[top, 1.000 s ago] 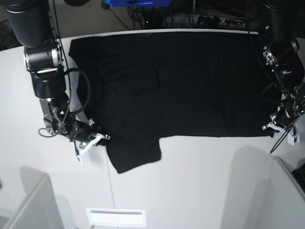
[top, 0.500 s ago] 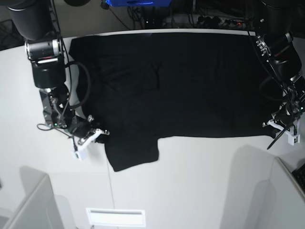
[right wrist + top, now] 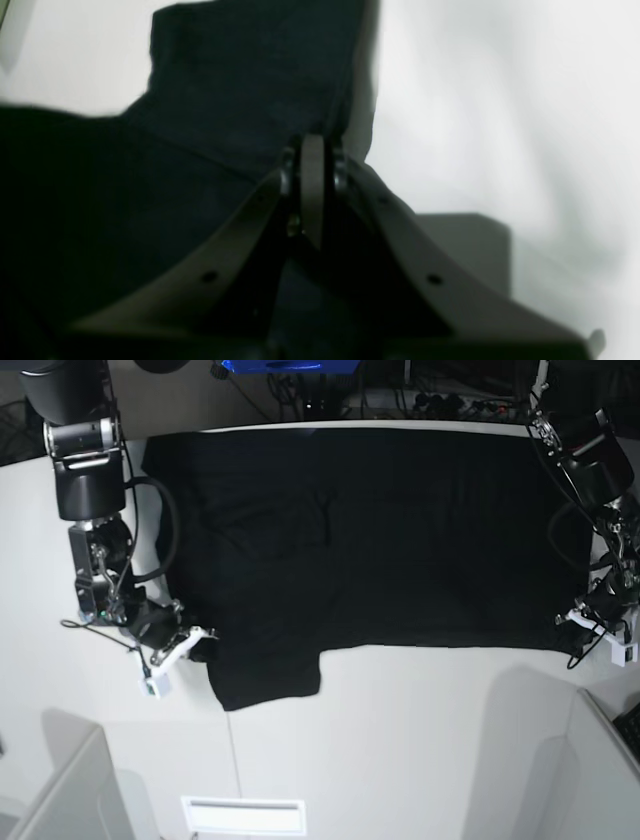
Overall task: Fold the T-shirt properly
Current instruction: 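Grasp the hem edges and fold them up toward the shoulder edge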
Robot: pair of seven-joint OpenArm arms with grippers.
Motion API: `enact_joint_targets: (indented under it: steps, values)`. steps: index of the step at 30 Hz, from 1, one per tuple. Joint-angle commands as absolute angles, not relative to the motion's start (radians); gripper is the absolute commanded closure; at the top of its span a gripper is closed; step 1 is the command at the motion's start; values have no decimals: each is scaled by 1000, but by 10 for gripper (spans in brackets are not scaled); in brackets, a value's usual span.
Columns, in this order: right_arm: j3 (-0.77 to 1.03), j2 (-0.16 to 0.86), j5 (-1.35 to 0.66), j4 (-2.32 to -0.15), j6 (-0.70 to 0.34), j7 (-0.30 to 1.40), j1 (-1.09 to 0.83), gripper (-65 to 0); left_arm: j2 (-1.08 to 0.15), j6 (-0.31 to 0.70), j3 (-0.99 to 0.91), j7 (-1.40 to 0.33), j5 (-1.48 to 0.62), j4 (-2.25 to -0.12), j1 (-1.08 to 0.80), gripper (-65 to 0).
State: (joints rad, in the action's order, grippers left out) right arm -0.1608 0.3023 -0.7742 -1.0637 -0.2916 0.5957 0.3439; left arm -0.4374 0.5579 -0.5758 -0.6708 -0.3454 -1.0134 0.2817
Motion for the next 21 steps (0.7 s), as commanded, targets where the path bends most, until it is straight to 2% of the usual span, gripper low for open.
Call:
enact_joint_targets:
  steps: [1,4,11,21]
  values:
    - [-136,314,-788,-1093,-298,585,364,0,-460,562,-581,-668,-357,-1053,285,0]
    - [-67,314,-788,-1122,-298,611,338,0,-458,562,-582,-691,-360,-1104,269,0]
    - [38,314,-788,-1233,-298,710,265,0,-463,564,-645,-700,-515,-1132,170,0]
    - [131,309,-788,-1366,-298,812,177,0,-463,565,-653,-700,-526,-1199,99,0]
